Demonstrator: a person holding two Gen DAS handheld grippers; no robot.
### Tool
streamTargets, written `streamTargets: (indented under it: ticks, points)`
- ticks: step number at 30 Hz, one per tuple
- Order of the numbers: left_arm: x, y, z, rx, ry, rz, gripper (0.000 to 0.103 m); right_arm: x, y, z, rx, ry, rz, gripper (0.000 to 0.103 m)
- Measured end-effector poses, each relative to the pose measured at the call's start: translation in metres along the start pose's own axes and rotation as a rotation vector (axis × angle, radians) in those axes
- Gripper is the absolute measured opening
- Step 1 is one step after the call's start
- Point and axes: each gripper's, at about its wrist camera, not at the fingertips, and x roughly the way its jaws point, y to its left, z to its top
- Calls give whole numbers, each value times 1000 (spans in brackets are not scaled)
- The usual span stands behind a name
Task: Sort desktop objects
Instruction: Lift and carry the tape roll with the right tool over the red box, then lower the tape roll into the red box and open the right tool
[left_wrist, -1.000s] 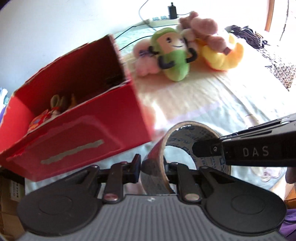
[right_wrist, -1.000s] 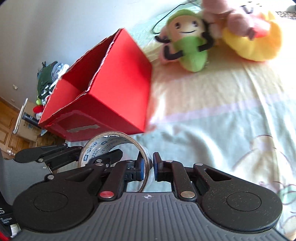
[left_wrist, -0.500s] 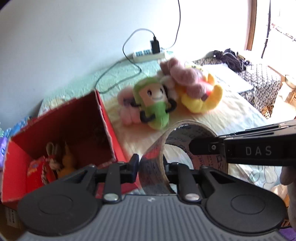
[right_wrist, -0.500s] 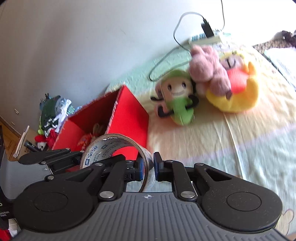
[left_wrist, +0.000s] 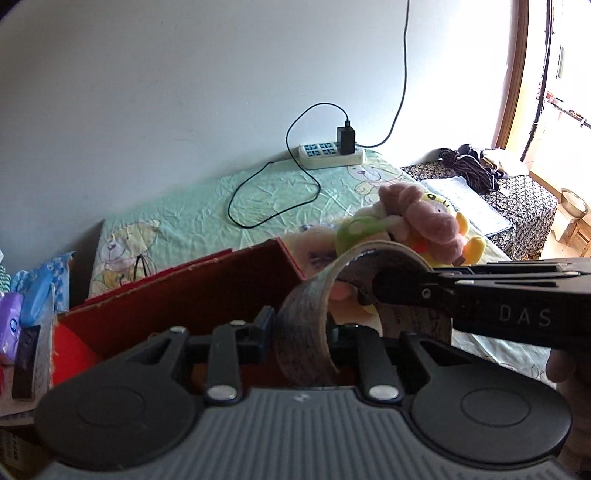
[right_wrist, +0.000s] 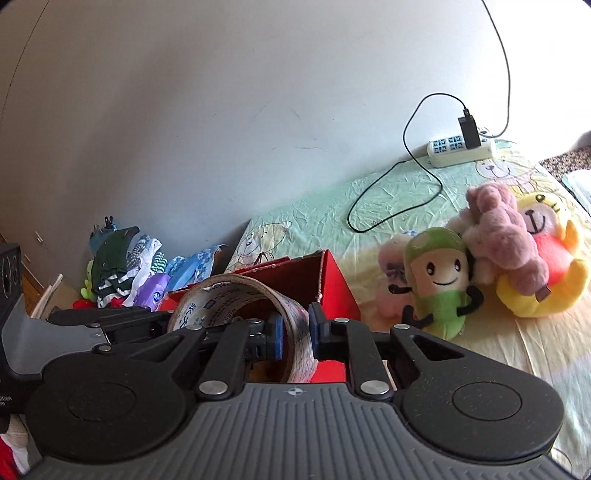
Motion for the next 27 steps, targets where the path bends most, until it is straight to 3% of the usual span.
streamTargets:
  ticks: [11, 16, 22, 27]
  points:
    - [62, 74, -16, -35, 149, -149, 19, 71, 46, -9, -187, 75, -165, 15]
    - [89, 90, -26, -15, 234, -208, 18, 97, 57, -14, -270, 174, -238, 13]
    - [115, 99, -32, 26, 316, -198, 23, 127, 71, -20, -352, 291, -314, 10]
    - [126, 105, -32, 7, 385, -223, 29, 143, 65, -20, -324, 410, -335, 8]
